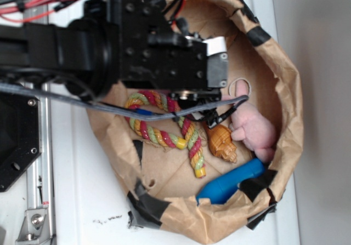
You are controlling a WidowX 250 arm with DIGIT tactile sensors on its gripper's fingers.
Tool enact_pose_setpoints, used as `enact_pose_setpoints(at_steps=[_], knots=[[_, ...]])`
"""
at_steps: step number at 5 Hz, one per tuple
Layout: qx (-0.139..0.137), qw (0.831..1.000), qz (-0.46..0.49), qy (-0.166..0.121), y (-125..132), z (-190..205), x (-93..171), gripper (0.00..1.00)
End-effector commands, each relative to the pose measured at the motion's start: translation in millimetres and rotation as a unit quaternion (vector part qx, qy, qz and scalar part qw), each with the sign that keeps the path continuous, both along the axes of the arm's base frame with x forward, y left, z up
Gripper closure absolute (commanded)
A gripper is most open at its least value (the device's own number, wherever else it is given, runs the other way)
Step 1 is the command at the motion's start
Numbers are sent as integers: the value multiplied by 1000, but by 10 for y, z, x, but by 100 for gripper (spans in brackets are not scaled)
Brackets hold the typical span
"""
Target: Grab the white paper.
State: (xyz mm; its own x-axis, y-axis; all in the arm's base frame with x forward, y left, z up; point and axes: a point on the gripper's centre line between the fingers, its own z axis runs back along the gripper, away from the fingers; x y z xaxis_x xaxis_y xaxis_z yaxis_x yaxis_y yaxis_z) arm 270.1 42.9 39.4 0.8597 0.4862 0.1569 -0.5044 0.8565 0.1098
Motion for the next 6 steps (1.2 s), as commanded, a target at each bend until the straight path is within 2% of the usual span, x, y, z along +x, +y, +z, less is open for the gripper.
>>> enact_pose_setpoints(at_steps=[1, 3, 5, 6], knots=[[-15, 997, -61, -40, -195, 608, 98, 0], [33, 995, -97, -14, 2, 347, 140, 0], [16, 987, -160, 24, 110, -87, 157, 0], [9, 985, -169, 33, 205, -113, 142, 25]])
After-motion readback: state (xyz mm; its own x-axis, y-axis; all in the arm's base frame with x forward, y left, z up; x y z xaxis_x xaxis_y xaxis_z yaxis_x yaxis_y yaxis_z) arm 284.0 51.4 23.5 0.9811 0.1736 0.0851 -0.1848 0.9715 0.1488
